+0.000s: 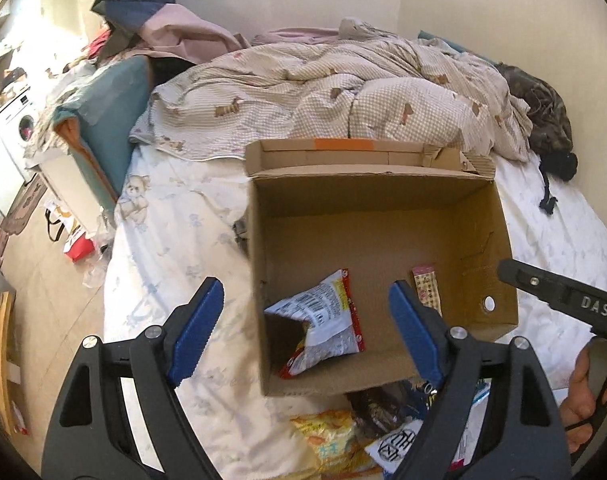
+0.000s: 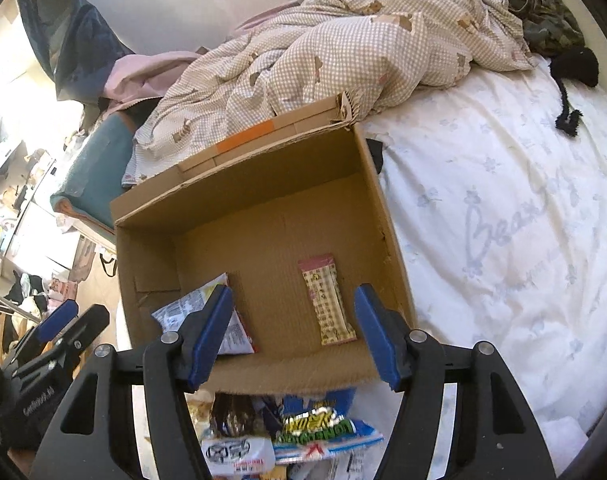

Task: Organize snacks
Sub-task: 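Grasp the yellow Uncle Zoo peanut bag with the left tool, then grasp a blue-and-yellow snack bag with the right tool from the pile, then lower both bags into the box and open both tools, then grasp the large yellow chip bag with the left tool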

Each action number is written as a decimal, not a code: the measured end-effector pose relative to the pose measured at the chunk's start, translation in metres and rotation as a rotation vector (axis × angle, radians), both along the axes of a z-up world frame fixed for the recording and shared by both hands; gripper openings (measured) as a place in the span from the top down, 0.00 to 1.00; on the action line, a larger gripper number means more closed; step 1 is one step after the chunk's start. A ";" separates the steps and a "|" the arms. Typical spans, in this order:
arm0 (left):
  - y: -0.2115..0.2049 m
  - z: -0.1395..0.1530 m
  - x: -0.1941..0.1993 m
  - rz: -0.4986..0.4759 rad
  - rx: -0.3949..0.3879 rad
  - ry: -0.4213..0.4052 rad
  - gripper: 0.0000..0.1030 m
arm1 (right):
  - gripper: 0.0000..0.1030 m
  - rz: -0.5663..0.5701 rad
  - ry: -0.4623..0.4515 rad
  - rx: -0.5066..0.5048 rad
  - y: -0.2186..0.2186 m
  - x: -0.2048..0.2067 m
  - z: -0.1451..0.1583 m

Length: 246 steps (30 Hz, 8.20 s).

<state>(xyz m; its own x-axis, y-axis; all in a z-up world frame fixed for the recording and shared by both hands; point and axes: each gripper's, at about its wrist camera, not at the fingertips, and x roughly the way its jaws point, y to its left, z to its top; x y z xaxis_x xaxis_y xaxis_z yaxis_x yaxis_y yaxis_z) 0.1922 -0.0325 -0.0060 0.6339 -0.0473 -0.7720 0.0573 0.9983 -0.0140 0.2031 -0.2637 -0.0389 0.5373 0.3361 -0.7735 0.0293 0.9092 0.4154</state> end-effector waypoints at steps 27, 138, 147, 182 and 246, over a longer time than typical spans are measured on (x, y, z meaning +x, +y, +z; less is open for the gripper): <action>0.075 -0.064 -0.109 0.310 -0.166 0.344 0.20 | 0.36 -0.015 0.055 0.053 -0.001 -0.098 -0.006; -0.018 -0.068 0.052 0.002 0.017 0.304 0.68 | 0.91 0.076 0.163 0.131 -0.018 0.010 -0.025; -0.020 -0.089 0.060 -0.007 0.013 0.342 0.68 | 0.91 0.065 0.171 0.063 -0.012 0.027 -0.037; -0.012 -0.042 0.041 0.006 -0.119 0.193 0.24 | 0.24 0.064 0.076 0.031 0.000 0.026 -0.020; -0.032 -0.155 -0.057 -0.020 -0.112 0.536 0.04 | 0.20 -0.031 0.151 0.078 -0.016 -0.099 -0.023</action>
<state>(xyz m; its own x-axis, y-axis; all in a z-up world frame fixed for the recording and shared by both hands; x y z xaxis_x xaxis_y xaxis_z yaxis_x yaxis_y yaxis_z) 0.1354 -0.0642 -0.1614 0.1508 -0.1562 -0.9761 0.0322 0.9877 -0.1531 0.1040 -0.2801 -0.0617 0.4282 0.3833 -0.8184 0.1241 0.8721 0.4734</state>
